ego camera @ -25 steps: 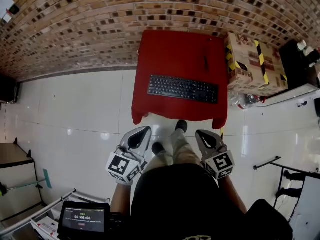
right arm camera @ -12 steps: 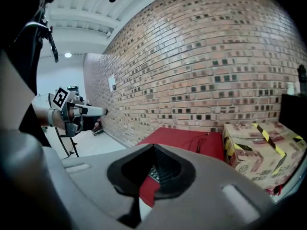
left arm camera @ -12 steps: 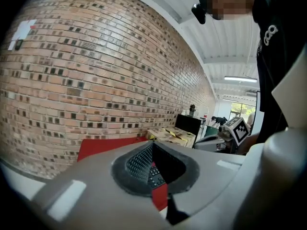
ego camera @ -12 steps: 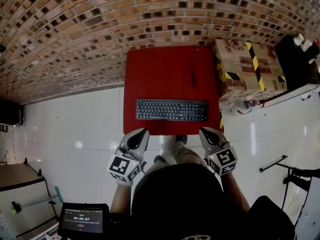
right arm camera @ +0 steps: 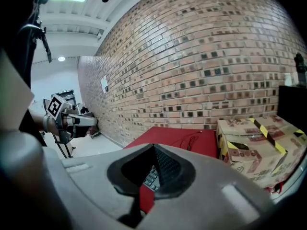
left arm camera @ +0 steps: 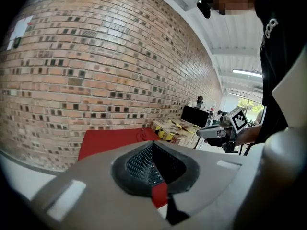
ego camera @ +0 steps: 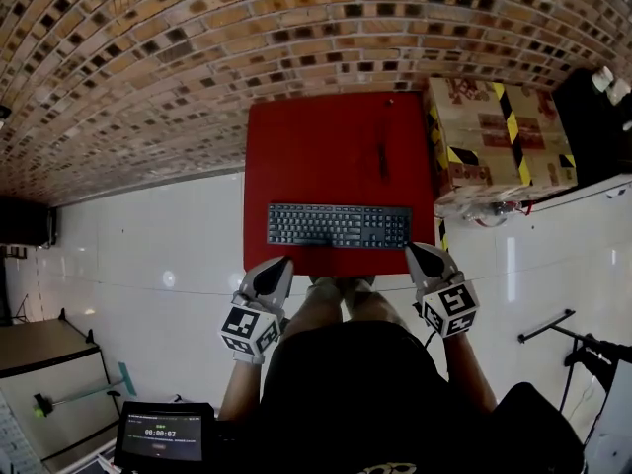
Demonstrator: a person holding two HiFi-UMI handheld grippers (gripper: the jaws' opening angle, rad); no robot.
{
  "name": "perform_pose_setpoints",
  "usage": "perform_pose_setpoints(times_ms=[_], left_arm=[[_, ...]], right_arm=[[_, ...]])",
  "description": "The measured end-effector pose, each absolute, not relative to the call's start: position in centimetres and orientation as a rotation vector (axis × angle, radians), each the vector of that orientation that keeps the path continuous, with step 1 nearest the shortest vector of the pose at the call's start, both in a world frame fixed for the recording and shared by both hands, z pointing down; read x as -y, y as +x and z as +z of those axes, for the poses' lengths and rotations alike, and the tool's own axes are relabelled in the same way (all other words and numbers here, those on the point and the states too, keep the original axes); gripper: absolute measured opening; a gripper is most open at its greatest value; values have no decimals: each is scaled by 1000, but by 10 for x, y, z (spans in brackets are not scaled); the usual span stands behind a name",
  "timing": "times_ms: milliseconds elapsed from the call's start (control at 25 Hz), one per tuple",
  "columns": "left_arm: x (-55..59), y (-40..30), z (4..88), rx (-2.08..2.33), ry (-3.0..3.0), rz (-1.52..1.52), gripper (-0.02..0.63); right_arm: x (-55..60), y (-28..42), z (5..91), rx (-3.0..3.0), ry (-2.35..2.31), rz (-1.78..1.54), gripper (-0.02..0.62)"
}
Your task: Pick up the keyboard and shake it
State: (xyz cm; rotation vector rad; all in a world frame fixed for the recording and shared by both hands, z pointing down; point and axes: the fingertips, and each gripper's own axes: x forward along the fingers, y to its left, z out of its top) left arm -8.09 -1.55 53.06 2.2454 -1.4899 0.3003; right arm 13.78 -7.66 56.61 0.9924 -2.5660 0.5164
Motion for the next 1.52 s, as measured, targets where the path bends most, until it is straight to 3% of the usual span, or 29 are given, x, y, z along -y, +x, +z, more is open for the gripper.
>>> perform_pose_setpoints(times_ms=[680,1080,1520], left_arm=[[33,-136,625,1385,2017,407,36],[59,-178,699,1281,1853,514,183],[76,-199,785,1131,1687,637,355]], right_arm=[[83,143,639,2360,960,707,-8],[101,146,707,2122,989,846,161],[117,144,786,1860,990,952,405]])
